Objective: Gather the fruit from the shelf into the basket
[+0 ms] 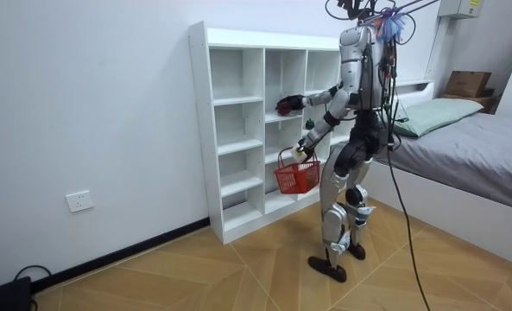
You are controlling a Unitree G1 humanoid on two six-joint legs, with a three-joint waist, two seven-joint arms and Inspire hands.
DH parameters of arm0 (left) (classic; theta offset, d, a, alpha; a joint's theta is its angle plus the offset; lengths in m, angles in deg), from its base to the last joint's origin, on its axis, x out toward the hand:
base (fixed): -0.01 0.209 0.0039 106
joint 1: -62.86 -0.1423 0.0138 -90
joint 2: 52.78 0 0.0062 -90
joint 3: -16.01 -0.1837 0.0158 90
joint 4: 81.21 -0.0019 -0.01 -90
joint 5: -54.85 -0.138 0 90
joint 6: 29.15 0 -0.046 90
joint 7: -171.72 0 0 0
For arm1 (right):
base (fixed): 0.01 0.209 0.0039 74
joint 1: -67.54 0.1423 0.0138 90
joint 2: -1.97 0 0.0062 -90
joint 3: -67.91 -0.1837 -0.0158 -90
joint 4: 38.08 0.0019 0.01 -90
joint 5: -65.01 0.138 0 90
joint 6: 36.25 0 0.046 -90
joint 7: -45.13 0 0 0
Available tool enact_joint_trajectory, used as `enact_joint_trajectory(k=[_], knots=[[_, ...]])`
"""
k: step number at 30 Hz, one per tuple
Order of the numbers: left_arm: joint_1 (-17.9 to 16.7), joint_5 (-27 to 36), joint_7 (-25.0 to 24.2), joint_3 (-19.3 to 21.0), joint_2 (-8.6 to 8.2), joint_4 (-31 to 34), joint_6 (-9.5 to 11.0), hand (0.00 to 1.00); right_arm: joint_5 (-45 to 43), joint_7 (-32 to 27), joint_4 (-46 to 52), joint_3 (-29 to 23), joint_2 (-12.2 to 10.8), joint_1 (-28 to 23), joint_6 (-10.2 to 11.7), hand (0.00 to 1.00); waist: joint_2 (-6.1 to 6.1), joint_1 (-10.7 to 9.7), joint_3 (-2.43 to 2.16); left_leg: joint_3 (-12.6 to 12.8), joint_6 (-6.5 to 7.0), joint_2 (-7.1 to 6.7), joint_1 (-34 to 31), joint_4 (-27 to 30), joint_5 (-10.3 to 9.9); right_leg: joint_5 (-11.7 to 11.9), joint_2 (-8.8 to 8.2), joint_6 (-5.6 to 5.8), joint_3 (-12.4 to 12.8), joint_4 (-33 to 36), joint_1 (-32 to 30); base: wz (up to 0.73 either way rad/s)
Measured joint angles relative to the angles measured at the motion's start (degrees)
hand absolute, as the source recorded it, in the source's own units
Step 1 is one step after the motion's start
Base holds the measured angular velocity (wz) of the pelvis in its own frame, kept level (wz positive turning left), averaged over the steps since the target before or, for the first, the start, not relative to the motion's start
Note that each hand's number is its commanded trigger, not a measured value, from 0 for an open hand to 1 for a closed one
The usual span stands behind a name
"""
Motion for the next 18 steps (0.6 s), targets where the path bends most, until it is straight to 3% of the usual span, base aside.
enact_joint_trajectory(k=[18], knots=[[0.23,2.48,1.1,-0.51,0.12,0.0,-0.04,1.0,0.06,-0.04,-0.69,0.08,0.09,0.24,-0.73,1.0,0.22,0.14,-0.03,0.02,0.0,-0.02,0.25,0.03,0.0,0.0,-0.08,0.0,0.11,0.47,0.02,0.0]])
